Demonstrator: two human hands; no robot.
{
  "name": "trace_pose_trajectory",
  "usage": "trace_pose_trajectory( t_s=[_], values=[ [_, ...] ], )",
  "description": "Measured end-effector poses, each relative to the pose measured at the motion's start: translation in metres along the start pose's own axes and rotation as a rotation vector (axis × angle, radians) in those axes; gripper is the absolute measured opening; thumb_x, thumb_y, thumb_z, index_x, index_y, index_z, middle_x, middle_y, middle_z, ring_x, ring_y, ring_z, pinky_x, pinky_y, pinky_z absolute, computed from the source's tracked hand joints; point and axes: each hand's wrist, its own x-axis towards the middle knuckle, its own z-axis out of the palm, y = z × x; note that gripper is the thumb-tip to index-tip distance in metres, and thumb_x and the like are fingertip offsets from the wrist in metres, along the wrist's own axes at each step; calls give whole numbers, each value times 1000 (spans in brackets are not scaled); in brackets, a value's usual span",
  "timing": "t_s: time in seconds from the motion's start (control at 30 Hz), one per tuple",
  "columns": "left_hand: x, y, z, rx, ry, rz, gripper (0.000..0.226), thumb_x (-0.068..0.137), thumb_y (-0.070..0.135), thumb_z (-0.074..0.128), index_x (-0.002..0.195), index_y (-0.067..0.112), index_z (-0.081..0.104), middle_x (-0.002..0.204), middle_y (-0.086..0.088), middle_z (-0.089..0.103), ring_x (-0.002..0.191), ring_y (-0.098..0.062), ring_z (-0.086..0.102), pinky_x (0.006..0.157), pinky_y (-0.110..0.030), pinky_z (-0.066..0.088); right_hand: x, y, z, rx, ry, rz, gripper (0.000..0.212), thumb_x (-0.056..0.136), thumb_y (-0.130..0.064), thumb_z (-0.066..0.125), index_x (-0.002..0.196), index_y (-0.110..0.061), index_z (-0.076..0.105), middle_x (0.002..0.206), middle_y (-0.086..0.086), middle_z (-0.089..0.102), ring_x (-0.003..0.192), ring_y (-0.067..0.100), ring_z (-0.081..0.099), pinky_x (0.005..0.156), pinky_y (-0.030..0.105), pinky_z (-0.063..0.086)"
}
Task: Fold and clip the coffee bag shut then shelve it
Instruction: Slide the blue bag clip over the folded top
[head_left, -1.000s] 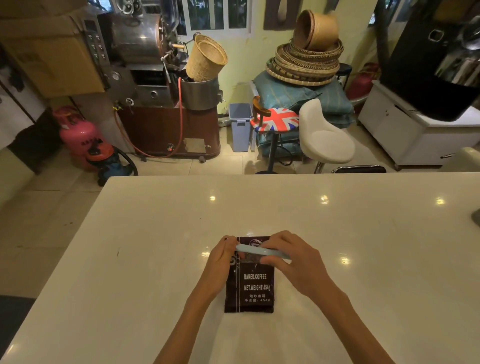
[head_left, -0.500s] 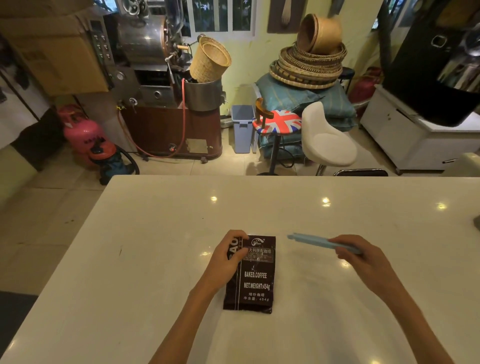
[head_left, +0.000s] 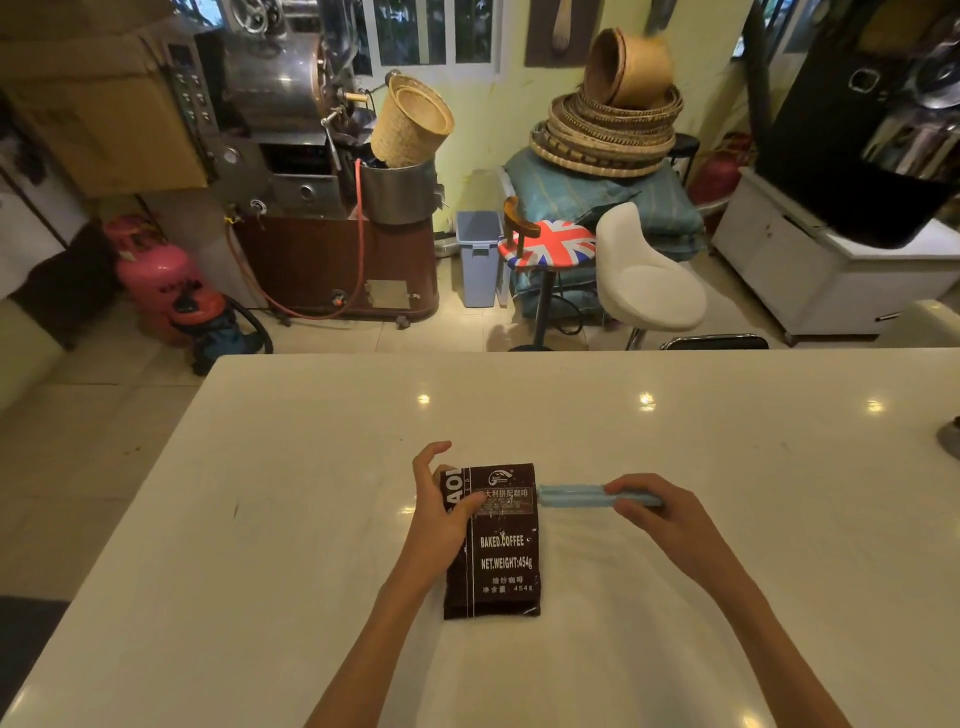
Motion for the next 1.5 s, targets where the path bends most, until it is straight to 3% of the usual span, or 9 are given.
trace_pose_trajectory(
  t_s=[0.23,0.43,0.53,0.63,0.8,0.97,1.13,1.3,1.5],
  values=[
    [1,-2,-1,-17,1,-29,64,90,1,67,122,49,38,108,-18,58,90,-23,74,63,-36,63,1,10,-13,68,47,100,16,85,-19,75,98,-29,78,93,-5,76,87,12,69,78,22,52],
    [0,0,1,-19,-29,-30,59,92,0,65,123,44,39,110,-18,58,89,-23,74,62,-35,63,-3,14,-15,136,47,151,25,81,-25,77,106,-28,76,97,-7,76,86,15,73,75,14,53],
    [-2,2,3,53,-85,48,40,95,3,59,117,35,49,109,-4,61,89,-22,72,64,-32,61,-3,2,0,178,40,137,25,81,-23,77,106,-29,77,98,-9,77,85,14,73,74,13,52],
    [-5,5,6,85,-135,105,17,100,21,52,115,26,58,109,5,65,97,-17,68,72,-28,58,-3,-13,23,164,4,90,25,82,-18,77,100,-34,78,98,-15,76,85,4,70,74,14,54],
    [-9,13,12,69,-134,73,35,102,44,37,116,22,61,116,-6,65,104,-23,66,84,-34,58,-6,-28,46,224,-18,62,26,82,-13,78,99,-32,79,103,-14,76,93,4,68,80,21,57],
    [-6,14,11,48,-115,80,25,104,21,40,111,11,61,108,-7,65,94,-17,64,78,-27,55,-9,-28,43,160,-41,-2,31,81,-8,78,96,-34,80,103,-16,75,96,6,67,80,18,54],
    [-6,10,15,-1,-110,57,22,103,23,43,105,15,63,94,5,66,83,-9,63,68,-21,54,-11,-27,43,52,67,-182,30,77,-2,80,98,-23,79,100,-5,74,98,10,67,79,14,52],
    [-5,6,17,30,-81,54,22,105,20,44,107,22,66,97,2,67,85,-11,64,68,-22,53,-15,-29,35,145,75,-112,27,76,-3,80,89,-27,82,99,-10,77,95,7,70,79,15,54],
    [-7,0,4,-47,-66,44,34,97,20,54,131,25,55,102,-3,61,85,-19,69,65,-32,59,-27,-15,-21,73,207,7,23,76,-15,83,87,-35,80,90,-12,79,78,1,69,69,8,50]
  ],
)
